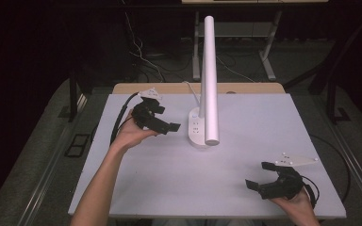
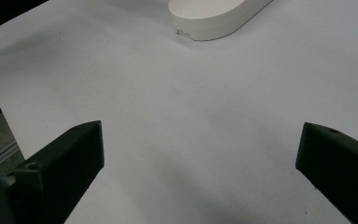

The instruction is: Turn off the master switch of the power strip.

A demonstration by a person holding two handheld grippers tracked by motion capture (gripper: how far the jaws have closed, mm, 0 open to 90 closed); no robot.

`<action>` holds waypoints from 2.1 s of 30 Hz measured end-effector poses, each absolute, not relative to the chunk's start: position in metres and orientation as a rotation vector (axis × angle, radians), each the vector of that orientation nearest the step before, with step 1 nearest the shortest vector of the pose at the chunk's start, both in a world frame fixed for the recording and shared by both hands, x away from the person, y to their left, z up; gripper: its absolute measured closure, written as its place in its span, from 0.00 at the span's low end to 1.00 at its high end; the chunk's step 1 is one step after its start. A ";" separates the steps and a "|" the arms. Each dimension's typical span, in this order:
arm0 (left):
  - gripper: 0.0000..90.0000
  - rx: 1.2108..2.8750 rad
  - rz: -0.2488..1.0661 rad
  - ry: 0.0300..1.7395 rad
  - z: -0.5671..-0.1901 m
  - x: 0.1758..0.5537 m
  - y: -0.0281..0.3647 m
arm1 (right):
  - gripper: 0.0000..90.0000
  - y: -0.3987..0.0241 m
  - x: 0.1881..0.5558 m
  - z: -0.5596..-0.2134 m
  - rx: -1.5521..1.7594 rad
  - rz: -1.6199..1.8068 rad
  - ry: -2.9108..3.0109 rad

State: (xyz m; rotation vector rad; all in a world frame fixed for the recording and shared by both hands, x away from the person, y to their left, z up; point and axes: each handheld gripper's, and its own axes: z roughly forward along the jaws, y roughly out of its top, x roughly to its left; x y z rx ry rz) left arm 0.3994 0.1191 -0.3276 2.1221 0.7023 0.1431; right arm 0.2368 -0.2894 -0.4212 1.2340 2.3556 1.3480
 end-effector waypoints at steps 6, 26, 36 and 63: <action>0.00 2.141 0.139 0.709 -0.329 0.410 0.111 | 0.00 -0.290 0.237 -0.421 1.233 1.347 2.356; 0.04 2.149 0.165 0.737 -0.326 0.441 0.098 | 0.00 -0.292 0.237 -0.421 1.236 1.350 2.354; 0.08 2.184 0.155 0.763 -0.331 0.457 0.094 | 0.00 -0.290 0.238 -0.421 1.227 1.351 2.359; 0.32 2.096 0.115 0.862 -0.346 0.486 0.088 | 0.00 -0.288 0.238 -0.422 1.218 1.348 2.374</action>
